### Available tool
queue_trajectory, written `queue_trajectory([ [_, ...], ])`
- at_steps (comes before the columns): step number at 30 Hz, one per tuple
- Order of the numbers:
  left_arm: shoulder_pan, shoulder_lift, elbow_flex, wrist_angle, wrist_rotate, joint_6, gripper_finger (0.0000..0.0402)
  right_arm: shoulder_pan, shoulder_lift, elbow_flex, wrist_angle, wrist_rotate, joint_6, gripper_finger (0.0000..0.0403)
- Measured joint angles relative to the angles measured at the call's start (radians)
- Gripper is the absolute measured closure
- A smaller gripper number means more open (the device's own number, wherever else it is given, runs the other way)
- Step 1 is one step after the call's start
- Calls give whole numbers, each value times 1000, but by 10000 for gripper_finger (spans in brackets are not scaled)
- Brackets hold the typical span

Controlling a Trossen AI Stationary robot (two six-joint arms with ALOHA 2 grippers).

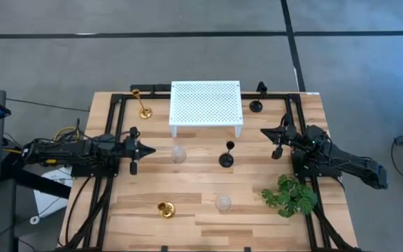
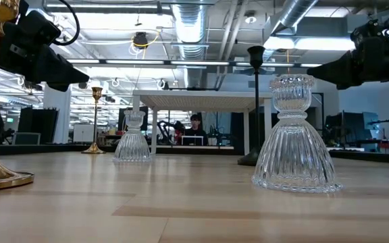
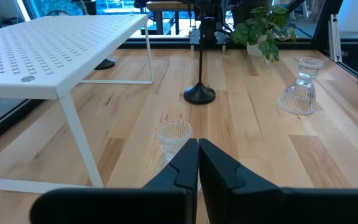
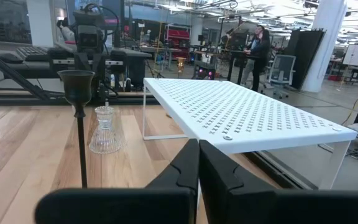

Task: Pick & Place candle stick holders

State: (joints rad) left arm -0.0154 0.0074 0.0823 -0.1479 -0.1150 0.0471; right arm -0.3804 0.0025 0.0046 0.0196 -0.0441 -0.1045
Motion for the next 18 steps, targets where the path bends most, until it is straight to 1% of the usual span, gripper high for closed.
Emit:
queue_trajectory([
  [18,0,0,0,0,0,-3,389,0,0,0,0,0,8,403],
])
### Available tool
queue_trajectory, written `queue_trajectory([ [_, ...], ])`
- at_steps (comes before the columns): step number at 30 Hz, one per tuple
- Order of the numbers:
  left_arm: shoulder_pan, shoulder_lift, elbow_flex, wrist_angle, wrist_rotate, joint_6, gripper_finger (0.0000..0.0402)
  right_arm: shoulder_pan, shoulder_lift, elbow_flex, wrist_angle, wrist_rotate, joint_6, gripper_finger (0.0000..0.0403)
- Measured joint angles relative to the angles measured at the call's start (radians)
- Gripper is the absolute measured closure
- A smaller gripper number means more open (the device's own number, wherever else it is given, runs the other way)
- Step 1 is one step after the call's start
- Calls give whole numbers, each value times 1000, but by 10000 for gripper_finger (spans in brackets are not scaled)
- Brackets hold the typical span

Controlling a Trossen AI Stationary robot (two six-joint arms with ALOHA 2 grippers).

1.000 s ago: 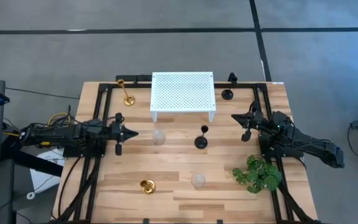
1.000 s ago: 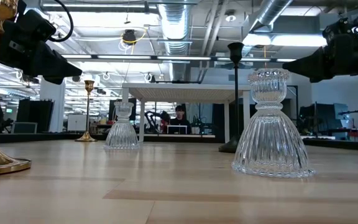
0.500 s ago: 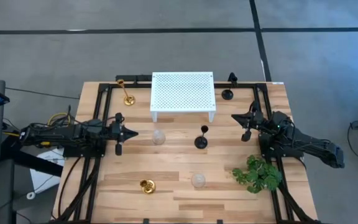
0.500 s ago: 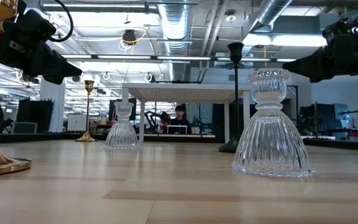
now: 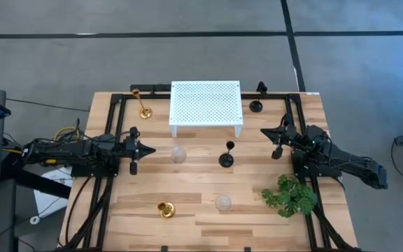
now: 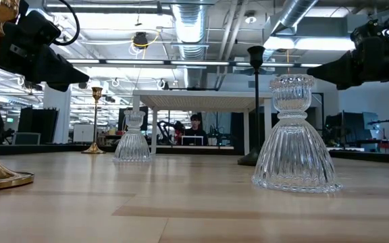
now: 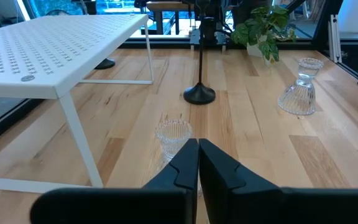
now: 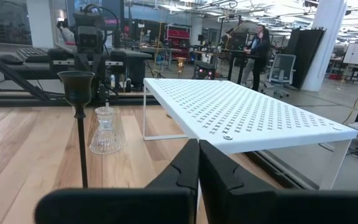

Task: Pick & Place candle stick holders
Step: Put the top black candle holder on the shelf

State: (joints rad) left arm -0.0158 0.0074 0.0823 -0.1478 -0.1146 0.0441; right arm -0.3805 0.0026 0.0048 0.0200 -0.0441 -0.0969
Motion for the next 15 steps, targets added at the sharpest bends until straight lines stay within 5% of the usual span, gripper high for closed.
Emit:
queue_trajectory([
  [15,0,0,0,8,0,0,389,0,0,0,0,0,0,403],
])
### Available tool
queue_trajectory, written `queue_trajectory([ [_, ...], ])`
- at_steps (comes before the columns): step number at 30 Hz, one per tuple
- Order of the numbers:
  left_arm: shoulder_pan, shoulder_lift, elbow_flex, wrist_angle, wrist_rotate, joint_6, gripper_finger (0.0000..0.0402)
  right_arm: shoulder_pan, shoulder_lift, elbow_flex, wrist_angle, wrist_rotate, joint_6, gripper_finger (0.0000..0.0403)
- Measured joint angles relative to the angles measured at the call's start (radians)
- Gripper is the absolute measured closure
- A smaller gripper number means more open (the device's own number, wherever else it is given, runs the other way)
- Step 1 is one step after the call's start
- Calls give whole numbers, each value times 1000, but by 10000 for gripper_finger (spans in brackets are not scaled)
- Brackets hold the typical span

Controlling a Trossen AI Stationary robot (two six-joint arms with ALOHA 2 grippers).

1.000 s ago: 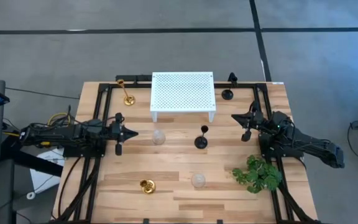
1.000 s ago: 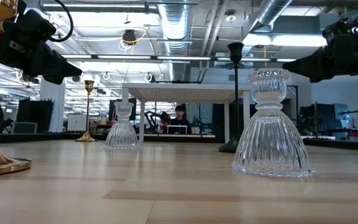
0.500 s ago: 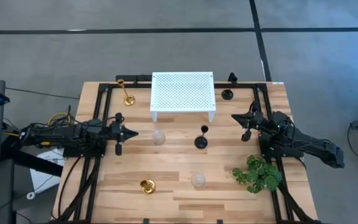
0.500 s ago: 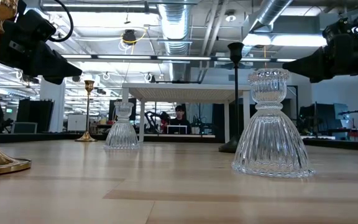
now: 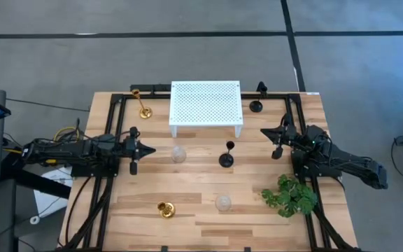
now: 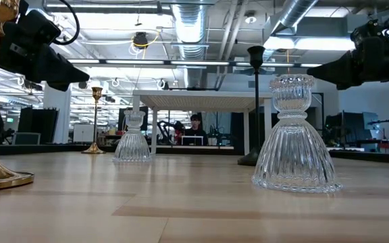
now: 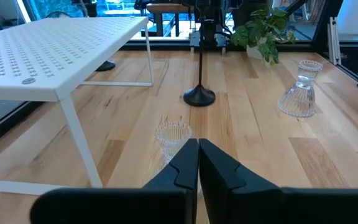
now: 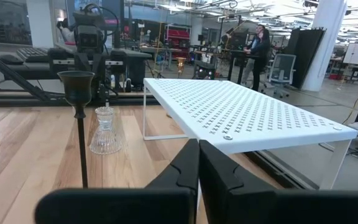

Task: Pick & Place candle stick holders
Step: Put the top black candle holder on the shelf

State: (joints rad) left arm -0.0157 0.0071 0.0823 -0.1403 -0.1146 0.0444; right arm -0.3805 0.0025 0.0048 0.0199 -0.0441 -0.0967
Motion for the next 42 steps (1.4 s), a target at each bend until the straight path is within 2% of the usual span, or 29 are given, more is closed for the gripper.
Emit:
queue_trajectory([
  [42,0,0,0,33,0,-2,389,0,0,0,1,0,0,403],
])
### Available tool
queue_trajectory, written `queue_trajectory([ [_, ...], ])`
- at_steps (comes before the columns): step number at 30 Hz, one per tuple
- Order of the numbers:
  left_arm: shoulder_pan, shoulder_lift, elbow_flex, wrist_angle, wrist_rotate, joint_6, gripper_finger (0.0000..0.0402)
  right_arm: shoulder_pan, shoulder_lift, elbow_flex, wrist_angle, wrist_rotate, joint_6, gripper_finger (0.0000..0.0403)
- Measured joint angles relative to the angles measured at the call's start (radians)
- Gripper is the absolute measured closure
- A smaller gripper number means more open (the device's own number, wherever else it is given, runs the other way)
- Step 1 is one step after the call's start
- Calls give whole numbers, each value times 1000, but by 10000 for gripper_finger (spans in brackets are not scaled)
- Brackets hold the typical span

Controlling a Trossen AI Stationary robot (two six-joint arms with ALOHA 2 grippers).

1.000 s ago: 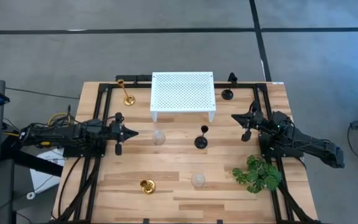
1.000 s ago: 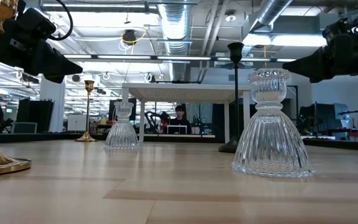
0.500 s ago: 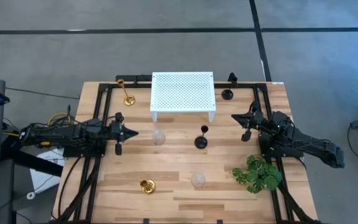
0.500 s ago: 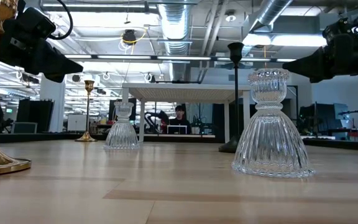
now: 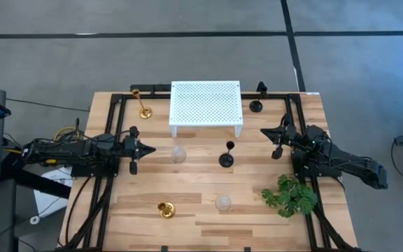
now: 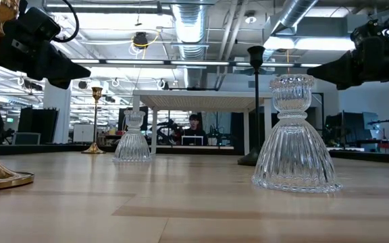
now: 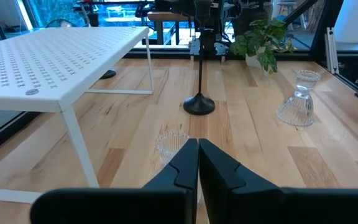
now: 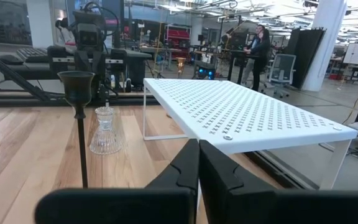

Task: Pick & Place candle stick holders
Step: Put the top black candle holder on the shelf

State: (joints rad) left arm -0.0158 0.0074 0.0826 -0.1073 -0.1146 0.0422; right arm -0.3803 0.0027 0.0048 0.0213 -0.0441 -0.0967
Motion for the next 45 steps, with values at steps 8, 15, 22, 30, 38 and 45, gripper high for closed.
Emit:
queue_trajectory([
  [8,0,0,0,40,0,10,389,0,0,0,3,0,-3,403],
  [15,0,0,0,41,0,8,389,0,0,0,2,0,-8,403],
  [22,0,0,0,43,0,6,389,0,0,0,2,0,-8,403],
  [30,0,0,0,45,0,6,389,0,0,0,2,0,-8,403],
  [38,0,4,0,60,-62,-21,391,0,0,1,24,21,35,403],
  [45,0,87,0,176,-83,-23,394,0,14,47,13,84,109,403],
])
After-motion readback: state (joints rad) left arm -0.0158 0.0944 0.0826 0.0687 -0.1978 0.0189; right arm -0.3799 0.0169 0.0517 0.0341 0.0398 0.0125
